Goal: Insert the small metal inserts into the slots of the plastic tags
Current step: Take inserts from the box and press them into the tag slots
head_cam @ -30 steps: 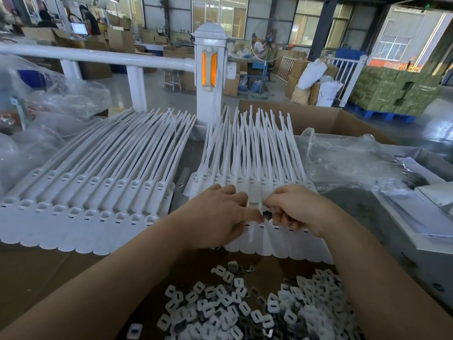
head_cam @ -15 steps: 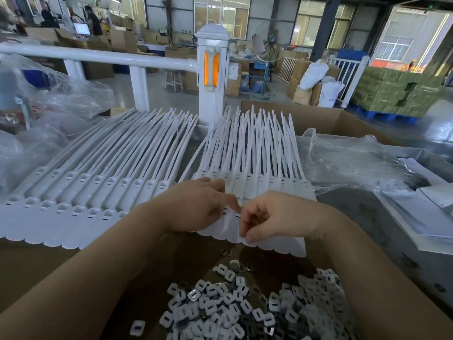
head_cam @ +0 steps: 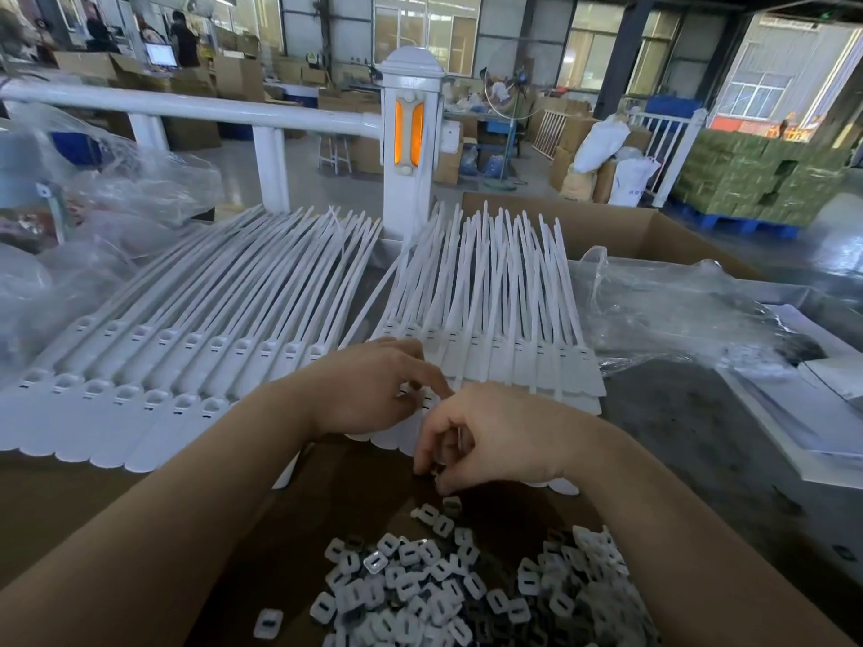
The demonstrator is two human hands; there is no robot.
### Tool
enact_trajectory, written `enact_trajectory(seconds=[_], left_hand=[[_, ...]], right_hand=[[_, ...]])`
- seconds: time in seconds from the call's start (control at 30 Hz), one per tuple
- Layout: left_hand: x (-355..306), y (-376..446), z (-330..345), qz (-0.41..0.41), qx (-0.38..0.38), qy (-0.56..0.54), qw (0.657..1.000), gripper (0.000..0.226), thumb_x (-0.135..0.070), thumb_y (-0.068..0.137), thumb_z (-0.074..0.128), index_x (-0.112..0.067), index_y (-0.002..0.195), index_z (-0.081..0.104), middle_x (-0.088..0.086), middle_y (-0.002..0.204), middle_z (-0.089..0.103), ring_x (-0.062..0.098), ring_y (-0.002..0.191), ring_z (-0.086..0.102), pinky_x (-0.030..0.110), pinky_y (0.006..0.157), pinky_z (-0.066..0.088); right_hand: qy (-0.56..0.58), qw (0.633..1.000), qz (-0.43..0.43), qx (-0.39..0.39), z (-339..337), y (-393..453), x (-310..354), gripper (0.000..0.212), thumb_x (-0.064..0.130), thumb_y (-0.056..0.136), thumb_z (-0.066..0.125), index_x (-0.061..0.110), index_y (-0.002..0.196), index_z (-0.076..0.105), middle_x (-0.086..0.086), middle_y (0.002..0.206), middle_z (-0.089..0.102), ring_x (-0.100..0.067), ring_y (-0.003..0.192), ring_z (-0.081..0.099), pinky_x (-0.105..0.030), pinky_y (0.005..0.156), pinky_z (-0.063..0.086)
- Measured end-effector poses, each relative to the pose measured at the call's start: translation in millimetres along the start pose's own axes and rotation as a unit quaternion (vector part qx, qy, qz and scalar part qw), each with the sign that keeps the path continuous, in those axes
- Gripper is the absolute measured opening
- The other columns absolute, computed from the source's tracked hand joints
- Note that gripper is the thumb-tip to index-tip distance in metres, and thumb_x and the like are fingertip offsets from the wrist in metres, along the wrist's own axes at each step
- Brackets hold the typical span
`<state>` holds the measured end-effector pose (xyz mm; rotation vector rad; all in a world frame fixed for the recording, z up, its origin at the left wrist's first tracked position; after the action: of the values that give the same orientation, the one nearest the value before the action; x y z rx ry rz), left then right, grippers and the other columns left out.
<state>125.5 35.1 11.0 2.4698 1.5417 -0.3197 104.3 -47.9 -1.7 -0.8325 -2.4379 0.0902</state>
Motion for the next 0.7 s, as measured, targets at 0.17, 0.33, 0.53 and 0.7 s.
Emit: enact_trajectory(seconds=[0.17,0.33,0.53,0.7], left_hand=[[-0.3,-0.2,-1.5,-0.022,-0.001,0.006,1.000,0.034,-0.021,0.096,0.053,-0.046,0.115,0.063,-0.010,0.101,0.051,0.006,0.101,0.048,0.030,0.095,0.029],[-1.4,1.0,-7.9,-0.048,-0.035,-0.043,0.997,0.026,-0.021,0.095,0.057,-0.046,0.099,0.063,-0.013,0.097,0.056,0.000,0.093,0.049,0.026,0.097,0.031],[2.6,5.9,-5.2,-0.105,-0.065,-0.300,0.946,0.011,-0.025,0.094,0.063,-0.029,0.092,0.073,-0.022,0.078,0.068,-0.011,0.070,0.059,0.006,0.061,0.039],[4.4,5.2,0.0,-0.132,-0.080,-0.376,0.914,0.009,-0.029,0.092,0.065,-0.026,0.091,0.074,-0.010,0.085,0.073,-0.005,0.075,0.062,0.023,0.072,0.040]], right_hand=[[0.000,1.000,-0.002,-0.031,-1.5,3.1,1.0,0.008,0.032,0.085,0.077,0.032,0.093,0.076,0.022,0.087,0.068,0.008,0.085,0.061,-0.015,0.075,0.047],[0.082,0.989,0.012,-0.118,-24.7,-3.6,-7.8,0.004,0.024,0.087,0.074,0.027,0.088,0.076,0.014,0.083,0.072,0.003,0.078,0.066,-0.020,0.074,0.055],[0.262,0.923,0.114,-0.259,-54.5,-23.1,-53.6,0.011,0.014,0.087,0.072,0.023,0.083,0.076,0.006,0.070,0.073,-0.001,0.058,0.062,-0.012,0.052,0.046],[0.318,0.898,0.140,-0.270,-51.7,-24.2,-65.4,0.002,0.015,0.086,0.075,0.017,0.085,0.075,0.002,0.069,0.073,-0.003,0.055,0.060,-0.014,0.050,0.047]])
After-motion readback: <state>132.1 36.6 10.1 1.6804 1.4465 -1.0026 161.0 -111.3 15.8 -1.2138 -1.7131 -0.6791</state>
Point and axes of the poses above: each hand's wrist, its own y-axis towards the middle knuckle, its own z-axis out of the palm, x = y × z, the point moved 9 cm from there along y, towards the middle knuckle
